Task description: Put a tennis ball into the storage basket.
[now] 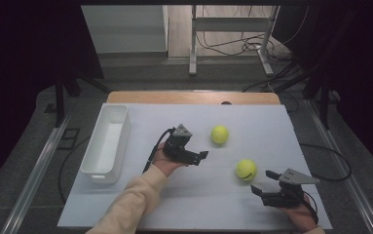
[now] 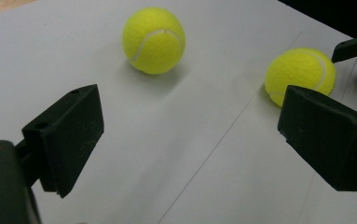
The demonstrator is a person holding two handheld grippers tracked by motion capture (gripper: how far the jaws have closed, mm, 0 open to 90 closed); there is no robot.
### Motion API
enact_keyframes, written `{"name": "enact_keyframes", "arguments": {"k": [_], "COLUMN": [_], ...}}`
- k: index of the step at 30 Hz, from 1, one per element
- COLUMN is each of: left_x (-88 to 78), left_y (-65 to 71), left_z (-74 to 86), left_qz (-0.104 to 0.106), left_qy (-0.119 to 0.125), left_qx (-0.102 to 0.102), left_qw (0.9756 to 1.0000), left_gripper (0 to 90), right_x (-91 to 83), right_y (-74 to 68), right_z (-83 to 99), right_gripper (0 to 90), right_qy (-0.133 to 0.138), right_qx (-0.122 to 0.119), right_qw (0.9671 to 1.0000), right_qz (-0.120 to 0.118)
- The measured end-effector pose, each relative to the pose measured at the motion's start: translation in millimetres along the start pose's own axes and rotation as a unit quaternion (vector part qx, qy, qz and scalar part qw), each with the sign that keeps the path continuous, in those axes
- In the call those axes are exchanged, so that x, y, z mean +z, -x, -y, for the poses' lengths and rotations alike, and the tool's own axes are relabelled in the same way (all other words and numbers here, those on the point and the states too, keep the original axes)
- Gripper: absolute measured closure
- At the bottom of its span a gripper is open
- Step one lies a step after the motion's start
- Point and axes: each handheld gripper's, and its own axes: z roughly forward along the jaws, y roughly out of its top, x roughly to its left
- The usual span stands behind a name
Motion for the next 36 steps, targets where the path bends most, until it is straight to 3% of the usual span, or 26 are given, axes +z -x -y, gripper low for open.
{"name": "enact_keyframes", "arguments": {"k": [20,36], "left_x": [10.6,24.5], "left_y": [-6.7,-7.6], "left_z": [-18.2,-31.9], "left_qz": [-0.002,-0.019], "left_qy": [0.015,0.002], "left_qx": [-0.006,0.007], "left_qw": [0.9999,0.9998], "left_gripper": [7.6,7.4], "right_x": [0.8,1.2], "right_y": [0.0,0.5], "right_z": [0.3,0.8], "right_gripper": [15.9,15.9], "right_qy": [-0.002,-0.004], "right_qx": [-0.001,-0.002], "right_qw": [1.0000,1.0000], "right_qz": [-0.001,-0.001]}}
